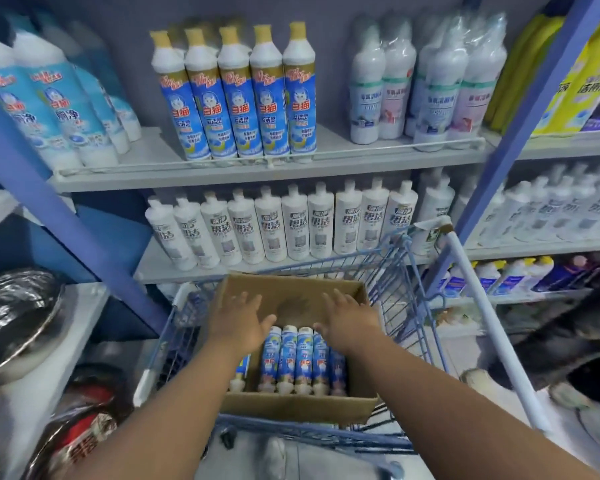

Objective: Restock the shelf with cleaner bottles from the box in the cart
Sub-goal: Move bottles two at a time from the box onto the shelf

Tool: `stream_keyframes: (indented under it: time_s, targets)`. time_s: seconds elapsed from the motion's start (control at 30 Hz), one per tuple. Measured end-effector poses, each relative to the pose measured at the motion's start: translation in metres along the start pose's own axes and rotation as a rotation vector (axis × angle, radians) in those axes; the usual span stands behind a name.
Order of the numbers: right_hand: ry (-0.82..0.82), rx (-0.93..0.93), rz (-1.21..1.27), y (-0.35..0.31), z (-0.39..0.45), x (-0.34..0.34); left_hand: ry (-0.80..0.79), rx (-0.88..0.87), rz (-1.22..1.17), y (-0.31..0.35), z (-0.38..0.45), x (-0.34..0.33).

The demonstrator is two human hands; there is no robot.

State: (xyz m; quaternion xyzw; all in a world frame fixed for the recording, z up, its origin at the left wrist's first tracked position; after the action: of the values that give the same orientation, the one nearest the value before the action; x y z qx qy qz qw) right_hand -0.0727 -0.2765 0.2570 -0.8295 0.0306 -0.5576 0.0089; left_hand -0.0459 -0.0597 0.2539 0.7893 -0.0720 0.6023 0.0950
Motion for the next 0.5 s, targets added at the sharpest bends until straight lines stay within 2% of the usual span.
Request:
stream_keyframes:
  time_s: [0.2,0.33,0.5]
  targets:
    - [-0.181,-0.041,0.070,-0.034,0.048,-0.061,-0.171,0.118,-0.204,-0.040,0.036,-0.051]
    - [-0.337,-0.140,0.162,-0.066,0.079,-0.100,-0.297,0.247,-0.335,-0.061,0.062,-0.099]
    - [-0.529,-0.316,0.452,-0.106,0.111,-0.156,-0.434,0.433,-0.478,-0.073,0.082,-0.168]
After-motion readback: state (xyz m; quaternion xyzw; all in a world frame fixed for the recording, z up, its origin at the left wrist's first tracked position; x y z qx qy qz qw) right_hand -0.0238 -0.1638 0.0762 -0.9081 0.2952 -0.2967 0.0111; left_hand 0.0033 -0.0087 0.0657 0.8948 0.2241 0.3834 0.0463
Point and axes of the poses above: each hand's wrist, its own z-axis towards the middle knuckle, its own x-axis out of the back of the hand, y = z × x, the point moved 1 cm from there along z, towards the middle knuckle, and after that the axes turned 7 degrees about -x, right-handed, at the moved point
